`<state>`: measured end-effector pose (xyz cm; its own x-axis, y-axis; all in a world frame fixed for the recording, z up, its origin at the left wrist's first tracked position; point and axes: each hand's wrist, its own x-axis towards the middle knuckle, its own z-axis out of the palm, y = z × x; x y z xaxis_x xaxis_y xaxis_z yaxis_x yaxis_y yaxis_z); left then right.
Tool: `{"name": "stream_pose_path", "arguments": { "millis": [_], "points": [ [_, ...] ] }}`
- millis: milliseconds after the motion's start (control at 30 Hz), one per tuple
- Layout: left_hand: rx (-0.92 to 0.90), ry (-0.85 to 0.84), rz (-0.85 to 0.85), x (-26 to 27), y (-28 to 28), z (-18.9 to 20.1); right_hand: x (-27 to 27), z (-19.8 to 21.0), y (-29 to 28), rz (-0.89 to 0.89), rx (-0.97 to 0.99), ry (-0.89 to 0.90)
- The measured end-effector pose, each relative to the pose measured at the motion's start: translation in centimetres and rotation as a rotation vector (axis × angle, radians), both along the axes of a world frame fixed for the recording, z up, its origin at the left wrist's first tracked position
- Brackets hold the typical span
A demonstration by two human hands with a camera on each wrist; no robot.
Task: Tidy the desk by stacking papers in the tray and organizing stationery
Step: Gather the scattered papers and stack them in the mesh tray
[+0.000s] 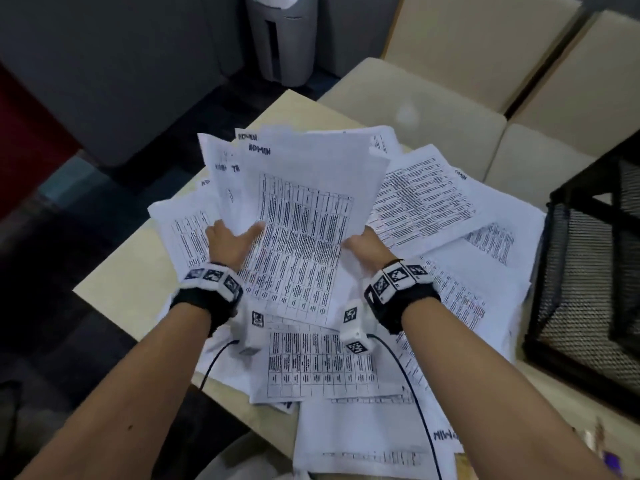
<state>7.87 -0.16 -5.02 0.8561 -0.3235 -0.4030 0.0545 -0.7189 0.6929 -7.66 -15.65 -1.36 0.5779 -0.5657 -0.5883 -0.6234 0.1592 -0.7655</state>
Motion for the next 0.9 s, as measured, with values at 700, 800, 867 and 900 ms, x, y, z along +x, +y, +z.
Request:
{"name": "stream_pose_path", "arguments": {
  "millis": [700, 800, 867, 900],
  "points": [
    [-0.535, -0.265, -0.541, -3.5, 1.8, 19.8, -5.7, 6.3, -1.0, -0.281, 0.226, -0.493],
    [-0.773, -0.236, -0.560, -4.6, 2.3, 22.4, -6.6, 11.5, -2.2, -0.210, 0.169, -0.720],
    [-0.855, -0.187, -0.554, -4.6, 2.3, 22.3, -7.9, 14.8, -1.9, -0.111, 0.046, -0.823],
    [-0.888, -0.153, -0.556, -4.3, 2.2, 21.7, -8.5, 15.9, -1.7, -0.085, -0.015, -0.851]
  ]
}}
